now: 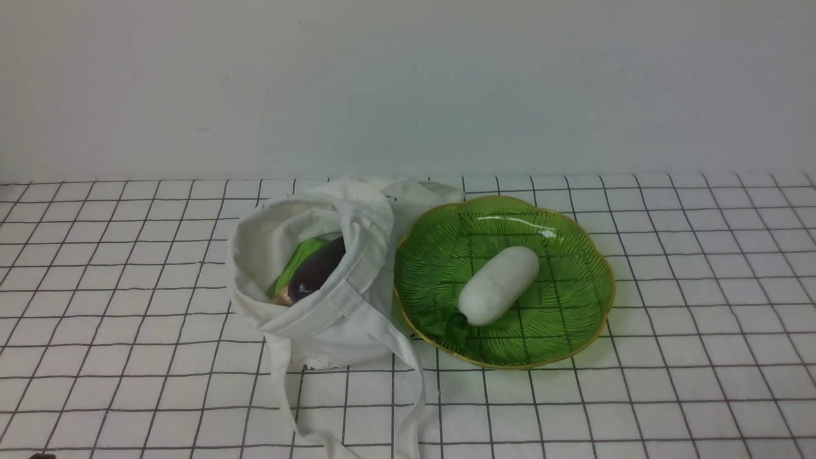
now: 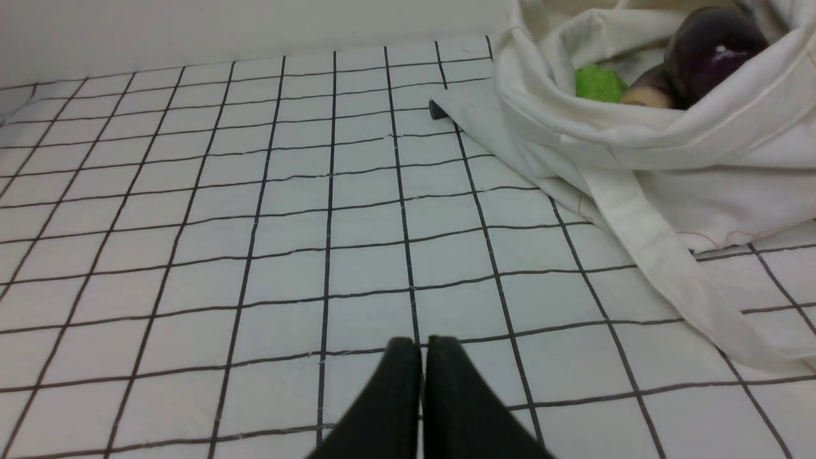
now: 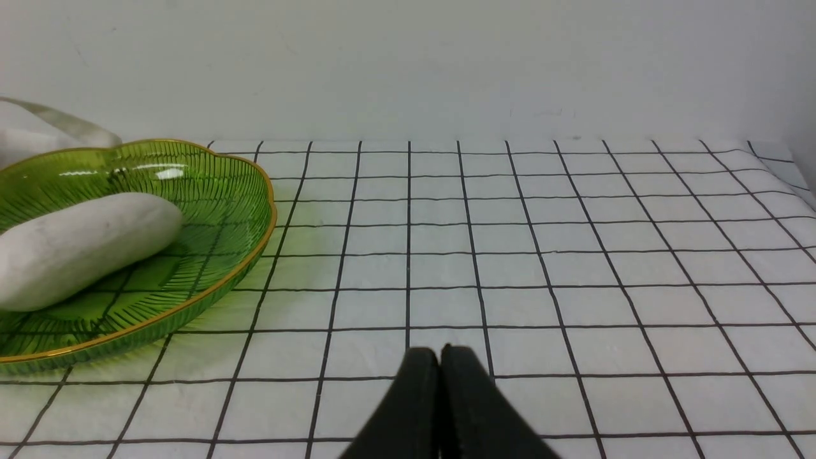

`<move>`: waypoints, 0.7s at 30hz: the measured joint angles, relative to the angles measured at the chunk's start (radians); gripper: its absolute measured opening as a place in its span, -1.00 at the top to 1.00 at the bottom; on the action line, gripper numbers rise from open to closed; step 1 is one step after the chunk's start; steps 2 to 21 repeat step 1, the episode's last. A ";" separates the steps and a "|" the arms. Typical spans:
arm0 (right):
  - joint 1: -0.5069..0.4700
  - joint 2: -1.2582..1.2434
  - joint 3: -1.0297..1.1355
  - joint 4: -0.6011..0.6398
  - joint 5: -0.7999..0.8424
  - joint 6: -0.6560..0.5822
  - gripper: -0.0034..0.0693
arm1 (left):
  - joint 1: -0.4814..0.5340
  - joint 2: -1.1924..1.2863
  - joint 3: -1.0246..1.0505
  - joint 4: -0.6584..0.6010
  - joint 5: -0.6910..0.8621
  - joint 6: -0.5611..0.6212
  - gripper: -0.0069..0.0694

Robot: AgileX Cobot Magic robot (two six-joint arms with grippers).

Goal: Take vegetables from bag on white checkered tablecloth place on plate.

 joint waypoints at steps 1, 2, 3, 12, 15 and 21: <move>0.000 0.000 0.000 0.000 0.000 0.000 0.95 | 0.000 0.000 0.000 0.000 0.000 0.000 0.84; 0.000 0.000 0.000 0.000 0.000 0.000 0.95 | 0.000 0.000 0.000 0.000 0.000 0.000 0.84; 0.000 0.000 0.000 0.000 0.000 0.000 0.95 | 0.000 0.000 0.000 0.000 0.000 0.000 0.84; 0.000 0.000 0.000 0.000 0.000 0.000 0.95 | 0.000 0.000 0.000 0.000 0.000 0.000 0.84; 0.000 0.000 0.000 0.000 0.000 0.000 0.95 | 0.000 0.000 0.000 0.000 0.000 0.000 0.84; 0.000 0.000 0.000 0.000 0.000 0.000 0.95 | 0.000 0.000 0.000 0.000 0.000 0.000 0.84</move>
